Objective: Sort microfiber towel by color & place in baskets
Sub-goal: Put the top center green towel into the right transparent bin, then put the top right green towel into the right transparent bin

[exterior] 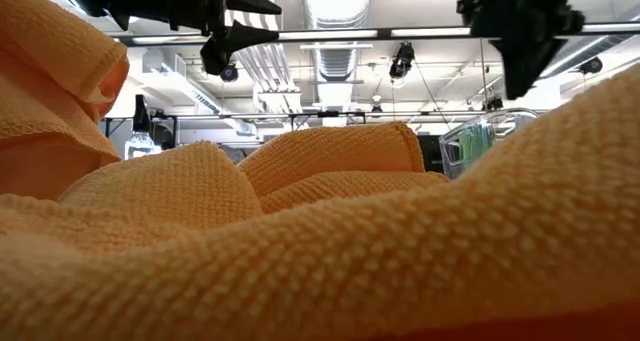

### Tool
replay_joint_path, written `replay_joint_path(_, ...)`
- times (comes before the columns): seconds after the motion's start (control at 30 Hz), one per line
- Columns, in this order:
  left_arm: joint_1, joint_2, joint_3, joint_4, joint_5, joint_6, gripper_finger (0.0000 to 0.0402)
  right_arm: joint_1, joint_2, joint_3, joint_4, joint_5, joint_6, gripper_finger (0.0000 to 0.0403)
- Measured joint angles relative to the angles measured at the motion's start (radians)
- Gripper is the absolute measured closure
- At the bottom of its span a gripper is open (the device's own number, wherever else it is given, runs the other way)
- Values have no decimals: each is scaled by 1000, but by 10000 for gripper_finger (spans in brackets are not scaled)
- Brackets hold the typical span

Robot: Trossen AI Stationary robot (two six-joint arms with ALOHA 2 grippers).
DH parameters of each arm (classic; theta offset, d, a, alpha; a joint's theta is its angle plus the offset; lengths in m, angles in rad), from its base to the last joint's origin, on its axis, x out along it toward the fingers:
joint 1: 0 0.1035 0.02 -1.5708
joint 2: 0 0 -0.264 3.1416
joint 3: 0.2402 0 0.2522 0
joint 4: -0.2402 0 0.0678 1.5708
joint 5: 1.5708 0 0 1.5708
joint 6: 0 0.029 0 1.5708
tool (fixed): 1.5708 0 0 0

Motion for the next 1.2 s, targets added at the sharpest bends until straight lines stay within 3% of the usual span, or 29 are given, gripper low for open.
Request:
replay_joint_path(0.43,0,0,0,-4,59,63,228,-333,0,2,0,40,-246,327)
replay_joint_path(0.7,19,0,0,-3,55,92,228,-446,0,2,4,141,-343,330)
replay_joint_path(0.83,47,0,0,-2,19,91,228,-529,0,-12,19,141,-424,325)
replay_joint_path(0.97,71,0,0,2,-4,86,228,-611,0,-37,76,141,-513,323)
replay_joint_path(1.2,101,0,0,31,-27,73,228,-685,0,-102,210,220,-533,335)
